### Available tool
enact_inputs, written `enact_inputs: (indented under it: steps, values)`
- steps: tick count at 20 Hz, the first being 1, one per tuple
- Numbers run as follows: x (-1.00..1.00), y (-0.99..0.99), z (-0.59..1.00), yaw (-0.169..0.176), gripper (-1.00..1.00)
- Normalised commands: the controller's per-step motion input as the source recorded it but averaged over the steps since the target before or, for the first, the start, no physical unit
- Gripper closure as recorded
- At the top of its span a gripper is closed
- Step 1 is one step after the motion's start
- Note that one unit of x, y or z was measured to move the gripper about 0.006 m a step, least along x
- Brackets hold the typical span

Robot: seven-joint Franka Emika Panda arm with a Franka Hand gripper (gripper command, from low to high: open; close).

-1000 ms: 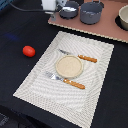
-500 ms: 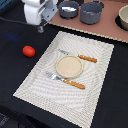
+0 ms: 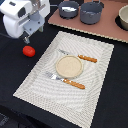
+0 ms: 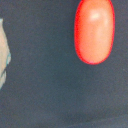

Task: Place the pan onto the stove and place the fish and sausage into the pan.

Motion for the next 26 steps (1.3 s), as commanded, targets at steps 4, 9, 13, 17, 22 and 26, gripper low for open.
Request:
enact_inputs:
  steps: [4, 9, 13, 17, 22, 26]
  values:
    - [-0.13, -0.03, -0.37, 0.000, -1.00]
    - [-0.17, -0.08, -0.39, 0.000, -1.00]
    - [-0.24, -0.21, -0.39, 0.000, -1.00]
    - [-0.24, -0.17, -0.38, 0.000, -1.00]
    - [-0.30, 0.05, -0.36, 0.000, -1.00]
    - [-0.37, 0.28, -0.30, 0.000, -1.00]
